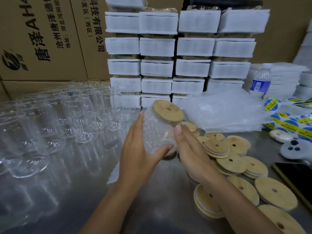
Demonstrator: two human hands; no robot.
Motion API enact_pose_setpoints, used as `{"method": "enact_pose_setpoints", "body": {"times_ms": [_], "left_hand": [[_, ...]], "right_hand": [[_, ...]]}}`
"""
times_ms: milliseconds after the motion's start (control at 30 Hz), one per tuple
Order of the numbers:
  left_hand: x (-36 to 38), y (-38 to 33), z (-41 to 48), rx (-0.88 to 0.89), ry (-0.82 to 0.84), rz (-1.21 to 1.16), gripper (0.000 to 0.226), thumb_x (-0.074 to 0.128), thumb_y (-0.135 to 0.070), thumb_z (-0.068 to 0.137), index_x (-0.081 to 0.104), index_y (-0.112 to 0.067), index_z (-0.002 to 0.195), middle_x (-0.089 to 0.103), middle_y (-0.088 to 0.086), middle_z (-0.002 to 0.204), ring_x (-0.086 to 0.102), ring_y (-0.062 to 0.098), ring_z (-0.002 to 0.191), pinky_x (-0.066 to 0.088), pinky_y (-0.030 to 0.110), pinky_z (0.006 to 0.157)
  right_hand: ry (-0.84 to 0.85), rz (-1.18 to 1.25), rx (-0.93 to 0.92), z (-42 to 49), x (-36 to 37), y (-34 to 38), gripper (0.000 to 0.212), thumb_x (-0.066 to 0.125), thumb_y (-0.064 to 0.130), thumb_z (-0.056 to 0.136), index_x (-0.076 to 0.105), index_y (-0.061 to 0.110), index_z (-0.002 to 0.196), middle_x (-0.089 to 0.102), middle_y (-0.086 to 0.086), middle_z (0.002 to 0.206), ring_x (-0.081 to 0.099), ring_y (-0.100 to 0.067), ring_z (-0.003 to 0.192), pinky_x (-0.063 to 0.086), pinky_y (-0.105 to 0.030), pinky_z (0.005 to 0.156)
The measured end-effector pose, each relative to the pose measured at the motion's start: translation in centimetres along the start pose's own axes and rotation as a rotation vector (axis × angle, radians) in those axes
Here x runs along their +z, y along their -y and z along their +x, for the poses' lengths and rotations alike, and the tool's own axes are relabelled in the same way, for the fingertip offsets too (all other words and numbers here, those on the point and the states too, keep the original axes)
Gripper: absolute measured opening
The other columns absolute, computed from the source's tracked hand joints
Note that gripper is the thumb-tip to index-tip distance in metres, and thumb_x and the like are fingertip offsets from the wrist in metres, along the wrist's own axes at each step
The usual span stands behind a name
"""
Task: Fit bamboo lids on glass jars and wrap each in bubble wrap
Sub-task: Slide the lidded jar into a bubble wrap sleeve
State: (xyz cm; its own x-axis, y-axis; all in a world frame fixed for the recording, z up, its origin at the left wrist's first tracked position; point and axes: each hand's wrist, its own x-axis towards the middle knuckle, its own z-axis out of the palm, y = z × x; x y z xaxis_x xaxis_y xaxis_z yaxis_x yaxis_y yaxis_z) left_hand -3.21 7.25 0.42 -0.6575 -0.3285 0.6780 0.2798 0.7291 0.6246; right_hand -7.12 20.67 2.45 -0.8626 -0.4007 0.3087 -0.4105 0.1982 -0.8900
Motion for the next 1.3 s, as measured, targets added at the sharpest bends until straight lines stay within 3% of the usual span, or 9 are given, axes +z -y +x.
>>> {"method": "enact_pose_setpoints", "body": {"times_ms": [100, 267, 467, 600, 733, 833, 1000, 1200, 1300], "left_hand": [[-0.5, 0.3, 0.5, -0.086, -0.017, -0.126, 0.097, 0.076, -0.049, 0.062, 0.033, -0.026, 0.146, 0.047, -0.009, 0.142, 0.043, 0.007, 0.131, 0.04, 0.035, 0.107], [-1.0, 0.1, 0.9, -0.15, -0.05, -0.37, 0.085, 0.078, -0.05, 0.06, 0.047, -0.022, 0.135, 0.061, -0.013, 0.124, 0.056, -0.001, 0.115, 0.047, 0.012, 0.09], [-1.5, -0.1, 1.4, -0.229, -0.108, -0.561, 0.04, 0.074, -0.047, 0.069, 0.062, -0.029, 0.103, 0.071, -0.021, 0.097, 0.065, -0.007, 0.091, 0.045, 0.004, 0.071], [-1.7, -0.1, 1.6, -0.376, -0.129, -0.72, 0.05, 0.073, -0.065, 0.064, 0.066, -0.026, 0.095, 0.074, -0.013, 0.088, 0.07, 0.002, 0.083, 0.052, 0.013, 0.064], [-2.0, -0.4, 1.5, -0.395, -0.06, -0.772, 0.035, 0.068, -0.066, 0.063, 0.07, -0.042, 0.088, 0.075, -0.007, 0.095, 0.072, 0.014, 0.089, 0.057, 0.03, 0.069], [-2.3, -0.7, 1.5, -0.391, -0.037, -0.844, 0.038, 0.068, -0.064, 0.065, 0.071, -0.037, 0.091, 0.075, -0.001, 0.097, 0.072, 0.02, 0.09, 0.057, 0.031, 0.065], [-2.7, -1.2, 1.7, -0.427, 0.011, -0.94, 0.093, 0.075, -0.069, 0.058, 0.056, -0.008, 0.125, 0.071, 0.013, 0.11, 0.07, 0.031, 0.097, 0.059, 0.039, 0.071], [-2.6, -1.2, 1.6, -0.491, 0.016, -0.904, 0.082, 0.068, -0.071, 0.065, 0.059, -0.014, 0.123, 0.073, 0.006, 0.107, 0.07, 0.024, 0.098, 0.058, 0.04, 0.079], [-2.3, -1.4, 1.5, -0.445, 0.063, -0.94, 0.055, 0.059, -0.061, 0.073, 0.067, -0.018, 0.107, 0.074, 0.004, 0.101, 0.072, 0.02, 0.093, 0.058, 0.027, 0.066]], "right_hand": [[0.016, -0.033, 0.003, -0.1, -0.2, 0.4, 0.064, 0.02, 0.08, 0.067, 0.043, 0.059, 0.122, 0.013, 0.02, 0.157, 0.002, 0.0, 0.145, 0.009, -0.043, 0.119], [0.111, 0.127, -0.098, -0.3, -0.5, 1.2, 0.036, 0.037, 0.067, 0.081, 0.049, 0.058, 0.113, 0.049, 0.05, 0.114, 0.037, 0.028, 0.116, 0.032, 0.004, 0.085], [0.065, 0.147, -0.137, -0.2, -0.2, 0.2, 0.08, 0.072, 0.057, 0.071, 0.023, 0.066, 0.133, 0.051, 0.04, 0.118, 0.041, 0.017, 0.121, 0.043, -0.018, 0.094], [0.018, 0.016, -0.249, -0.2, 0.2, -0.3, 0.062, 0.077, 0.034, 0.077, 0.04, 0.063, 0.117, 0.044, 0.053, 0.116, 0.036, 0.02, 0.123, 0.036, -0.01, 0.101], [-0.01, -0.034, -0.301, -0.2, 0.7, -0.2, 0.062, 0.075, 0.052, 0.071, 0.036, 0.079, 0.111, 0.028, 0.041, 0.14, 0.021, 0.023, 0.13, 0.021, 0.006, 0.095], [0.012, 0.026, -0.317, -0.1, 1.0, -0.1, 0.065, 0.067, 0.062, 0.068, 0.027, 0.081, 0.116, 0.027, 0.04, 0.144, 0.022, 0.017, 0.134, 0.025, -0.004, 0.105], [0.091, 0.145, -0.356, -0.3, 1.3, 0.2, 0.073, 0.066, 0.061, 0.073, 0.02, 0.074, 0.128, 0.029, 0.037, 0.145, 0.031, 0.006, 0.137, 0.034, -0.039, 0.113], [0.054, 0.285, -0.251, -0.7, 1.7, 0.0, 0.105, 0.08, 0.049, 0.062, 0.009, 0.066, 0.138, 0.049, 0.013, 0.14, 0.049, -0.007, 0.128, 0.044, -0.043, 0.105], [0.069, 0.424, -0.161, -0.7, 1.8, -0.3, 0.1, 0.084, 0.04, 0.055, 0.033, 0.035, 0.141, 0.062, 0.005, 0.126, 0.06, -0.012, 0.116, 0.052, -0.035, 0.093]]}}
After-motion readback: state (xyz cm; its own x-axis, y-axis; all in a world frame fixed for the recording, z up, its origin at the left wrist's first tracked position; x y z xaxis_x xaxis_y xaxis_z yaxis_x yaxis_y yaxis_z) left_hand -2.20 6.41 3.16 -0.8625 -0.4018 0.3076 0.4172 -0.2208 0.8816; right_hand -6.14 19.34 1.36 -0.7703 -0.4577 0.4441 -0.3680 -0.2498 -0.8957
